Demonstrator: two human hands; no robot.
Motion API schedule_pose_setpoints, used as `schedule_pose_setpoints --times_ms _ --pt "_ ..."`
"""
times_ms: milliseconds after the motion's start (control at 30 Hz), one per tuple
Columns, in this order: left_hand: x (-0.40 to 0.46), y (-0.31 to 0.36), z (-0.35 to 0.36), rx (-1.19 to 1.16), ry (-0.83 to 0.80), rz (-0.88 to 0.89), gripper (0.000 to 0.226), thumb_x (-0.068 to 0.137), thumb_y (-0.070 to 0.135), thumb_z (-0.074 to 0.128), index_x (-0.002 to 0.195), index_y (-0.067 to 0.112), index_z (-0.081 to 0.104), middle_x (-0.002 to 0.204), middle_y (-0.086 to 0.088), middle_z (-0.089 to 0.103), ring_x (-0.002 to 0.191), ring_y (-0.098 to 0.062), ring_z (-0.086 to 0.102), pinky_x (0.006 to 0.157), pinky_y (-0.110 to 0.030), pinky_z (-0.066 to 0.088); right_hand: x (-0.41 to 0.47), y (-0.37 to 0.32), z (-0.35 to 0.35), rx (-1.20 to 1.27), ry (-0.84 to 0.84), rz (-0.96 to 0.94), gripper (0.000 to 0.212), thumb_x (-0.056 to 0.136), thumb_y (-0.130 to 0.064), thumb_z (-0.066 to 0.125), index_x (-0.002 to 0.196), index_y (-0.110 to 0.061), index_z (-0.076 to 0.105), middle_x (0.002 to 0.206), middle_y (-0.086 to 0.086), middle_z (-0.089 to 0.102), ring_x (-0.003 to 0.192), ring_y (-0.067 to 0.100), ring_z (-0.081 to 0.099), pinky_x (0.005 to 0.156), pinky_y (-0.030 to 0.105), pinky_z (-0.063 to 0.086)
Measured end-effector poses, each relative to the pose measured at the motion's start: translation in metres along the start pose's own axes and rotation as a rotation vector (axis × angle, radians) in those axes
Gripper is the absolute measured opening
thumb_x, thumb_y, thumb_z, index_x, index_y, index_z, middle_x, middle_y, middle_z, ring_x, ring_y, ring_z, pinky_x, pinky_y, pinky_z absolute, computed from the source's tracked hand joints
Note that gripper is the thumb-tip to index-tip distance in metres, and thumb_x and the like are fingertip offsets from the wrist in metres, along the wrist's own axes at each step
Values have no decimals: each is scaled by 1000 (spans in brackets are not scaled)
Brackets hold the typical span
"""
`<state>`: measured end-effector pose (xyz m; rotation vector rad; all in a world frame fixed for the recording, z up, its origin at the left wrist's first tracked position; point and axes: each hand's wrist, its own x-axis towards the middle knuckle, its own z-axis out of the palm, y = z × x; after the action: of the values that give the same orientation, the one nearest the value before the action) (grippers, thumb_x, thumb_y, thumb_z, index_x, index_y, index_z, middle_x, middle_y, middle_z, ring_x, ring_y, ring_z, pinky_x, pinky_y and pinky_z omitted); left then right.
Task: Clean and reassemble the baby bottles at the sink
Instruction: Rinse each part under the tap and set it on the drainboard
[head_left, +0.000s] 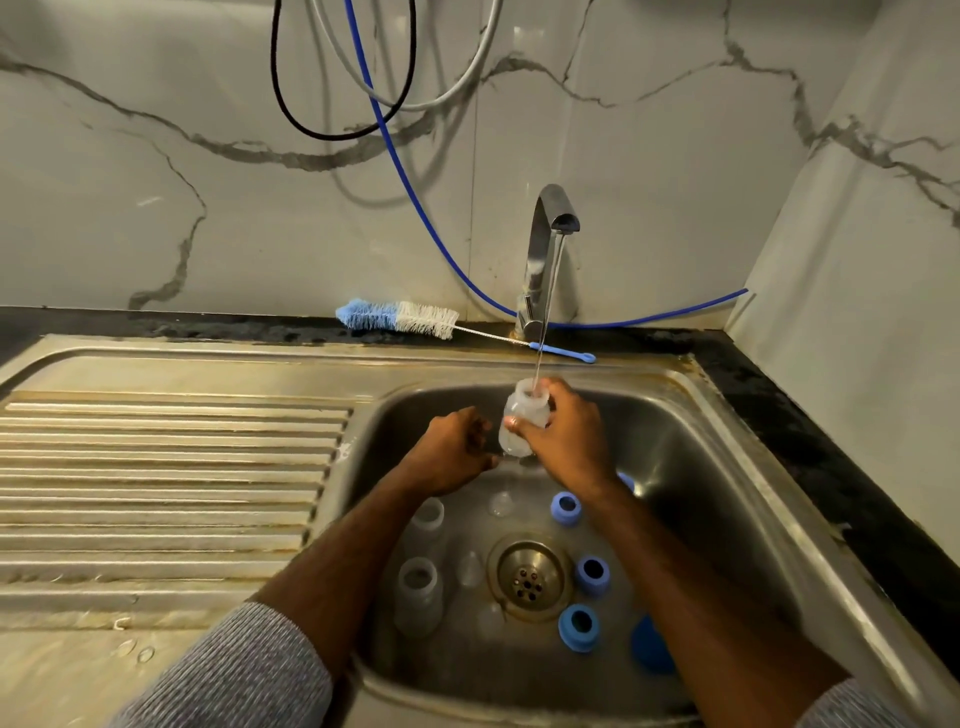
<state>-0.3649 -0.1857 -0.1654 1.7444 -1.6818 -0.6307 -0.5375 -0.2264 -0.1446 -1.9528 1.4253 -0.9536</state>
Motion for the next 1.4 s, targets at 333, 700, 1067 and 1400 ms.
schedule_pose_setpoints --times_ms 333,700,1067,1400 --pt "-3 1 -4 -108 -161 46 65 74 29 89 129 21 55 106 5 64 94 -12 66 70 -18 52 -3 12 -16 324 -520 397 35 87 -25 77 118 -25 61 117 8 68 103 28 69 83 48 61" --pt "-9 3 -7 -84 -332 7 34 90 40 74 115 18 64 97 -3 73 82 -13 74 56 -25 57 -16 35 -8 198 -815 841 46 90 -47 62 106 -4 65 72 12 71 57 21 66 62 34 58" --pt "-12 16 8 -260 -215 110 42 95 38 67 134 26 57 103 3 70 80 -13 74 58 -23 57 -6 42 -4 435 -600 1030 57 98 -52 41 89 -3 70 65 8 65 43 7 48 38 16 38" --pt "-8 15 11 -331 -22 -54 30 103 21 57 131 13 61 98 -10 73 81 -18 73 68 -26 61 11 40 -11 420 -434 877 40 96 -28 44 66 -8 60 46 -2 46 31 3 27 29 14 24"
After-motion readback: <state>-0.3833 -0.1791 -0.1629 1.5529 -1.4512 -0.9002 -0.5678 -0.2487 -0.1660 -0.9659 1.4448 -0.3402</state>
